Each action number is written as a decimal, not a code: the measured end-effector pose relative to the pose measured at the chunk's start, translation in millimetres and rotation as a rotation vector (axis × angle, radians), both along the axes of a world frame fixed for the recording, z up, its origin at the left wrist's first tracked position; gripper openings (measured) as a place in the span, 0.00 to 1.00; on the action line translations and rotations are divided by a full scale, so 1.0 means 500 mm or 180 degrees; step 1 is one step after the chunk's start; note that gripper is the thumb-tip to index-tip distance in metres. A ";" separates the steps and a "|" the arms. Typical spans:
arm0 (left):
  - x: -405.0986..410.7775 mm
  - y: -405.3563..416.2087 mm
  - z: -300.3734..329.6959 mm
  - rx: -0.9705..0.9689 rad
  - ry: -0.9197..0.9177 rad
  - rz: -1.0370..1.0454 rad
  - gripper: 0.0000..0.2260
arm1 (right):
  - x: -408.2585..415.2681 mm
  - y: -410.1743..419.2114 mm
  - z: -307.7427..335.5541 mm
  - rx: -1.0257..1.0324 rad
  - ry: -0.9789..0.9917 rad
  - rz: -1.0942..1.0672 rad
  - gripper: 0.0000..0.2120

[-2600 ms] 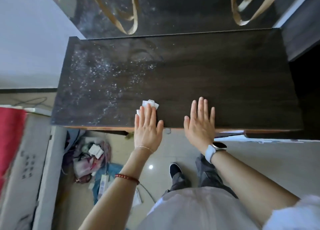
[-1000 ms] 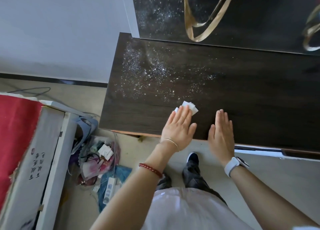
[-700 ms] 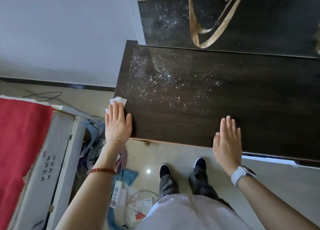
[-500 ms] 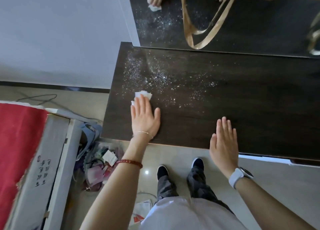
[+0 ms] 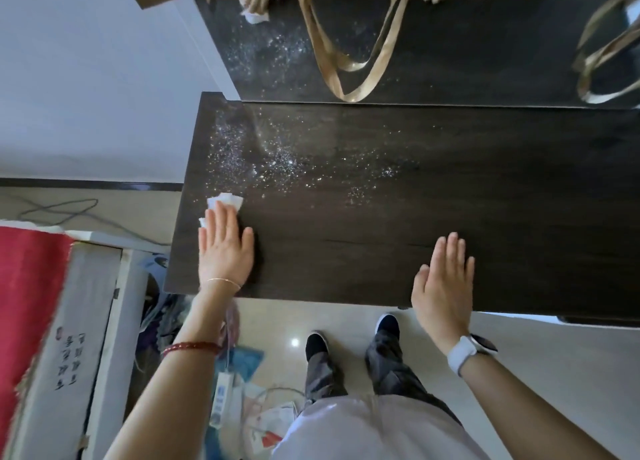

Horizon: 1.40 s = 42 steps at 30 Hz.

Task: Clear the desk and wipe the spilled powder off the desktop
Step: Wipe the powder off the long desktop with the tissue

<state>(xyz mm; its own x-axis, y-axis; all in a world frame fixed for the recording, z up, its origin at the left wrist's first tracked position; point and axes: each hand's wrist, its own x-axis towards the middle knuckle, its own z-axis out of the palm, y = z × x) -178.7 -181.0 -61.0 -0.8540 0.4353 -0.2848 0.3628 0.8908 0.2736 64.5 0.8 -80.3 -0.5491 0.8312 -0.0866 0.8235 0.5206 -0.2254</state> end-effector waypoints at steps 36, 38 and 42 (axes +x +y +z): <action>0.033 0.252 -0.008 -0.0090 0.0136 0.0268 0.27 | -0.001 0.117 -0.005 0.0103 0.0093 0.0393 0.26; 0.111 0.331 -0.011 0.0043 0.0300 -0.0491 0.31 | 0.005 0.130 -0.011 0.0069 0.0251 0.0446 0.25; 0.253 0.453 -0.003 0.0250 -0.0187 -0.1892 0.26 | 0.035 0.163 -0.009 0.0070 0.0381 0.0756 0.24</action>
<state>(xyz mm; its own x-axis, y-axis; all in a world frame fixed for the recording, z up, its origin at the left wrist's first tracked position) -52.4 45.7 -62.7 -0.4417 0.8550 -0.2718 0.7747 0.5163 0.3650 82.2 82.3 -84.9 -0.7342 0.6789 0.0073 0.6459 0.7018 -0.3005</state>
